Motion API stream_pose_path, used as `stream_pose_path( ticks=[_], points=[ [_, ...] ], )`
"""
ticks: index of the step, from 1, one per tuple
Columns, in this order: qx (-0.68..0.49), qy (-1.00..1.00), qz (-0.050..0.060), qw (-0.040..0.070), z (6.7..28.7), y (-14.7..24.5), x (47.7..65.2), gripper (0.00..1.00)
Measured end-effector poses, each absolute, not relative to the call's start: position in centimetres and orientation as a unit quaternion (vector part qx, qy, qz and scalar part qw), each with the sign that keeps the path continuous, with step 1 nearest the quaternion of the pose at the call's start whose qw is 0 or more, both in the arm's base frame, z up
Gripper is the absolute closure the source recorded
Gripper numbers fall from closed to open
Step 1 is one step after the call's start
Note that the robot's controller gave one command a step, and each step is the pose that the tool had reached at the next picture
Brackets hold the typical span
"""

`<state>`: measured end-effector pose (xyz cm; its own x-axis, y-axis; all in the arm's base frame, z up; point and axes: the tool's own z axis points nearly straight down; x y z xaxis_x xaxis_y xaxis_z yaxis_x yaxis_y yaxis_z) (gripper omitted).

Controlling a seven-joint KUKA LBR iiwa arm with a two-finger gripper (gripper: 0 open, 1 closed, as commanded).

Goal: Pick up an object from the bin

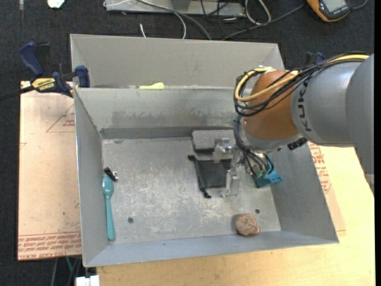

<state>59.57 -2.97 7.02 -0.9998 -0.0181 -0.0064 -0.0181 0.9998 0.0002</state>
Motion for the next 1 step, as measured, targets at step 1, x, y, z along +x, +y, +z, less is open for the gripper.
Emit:
stream_pose_path(
  ticks=[1],
  points=[
    [0.008,1.0,0.002,0.0,6.96,-3.14,60.59,0.0]
  ],
)
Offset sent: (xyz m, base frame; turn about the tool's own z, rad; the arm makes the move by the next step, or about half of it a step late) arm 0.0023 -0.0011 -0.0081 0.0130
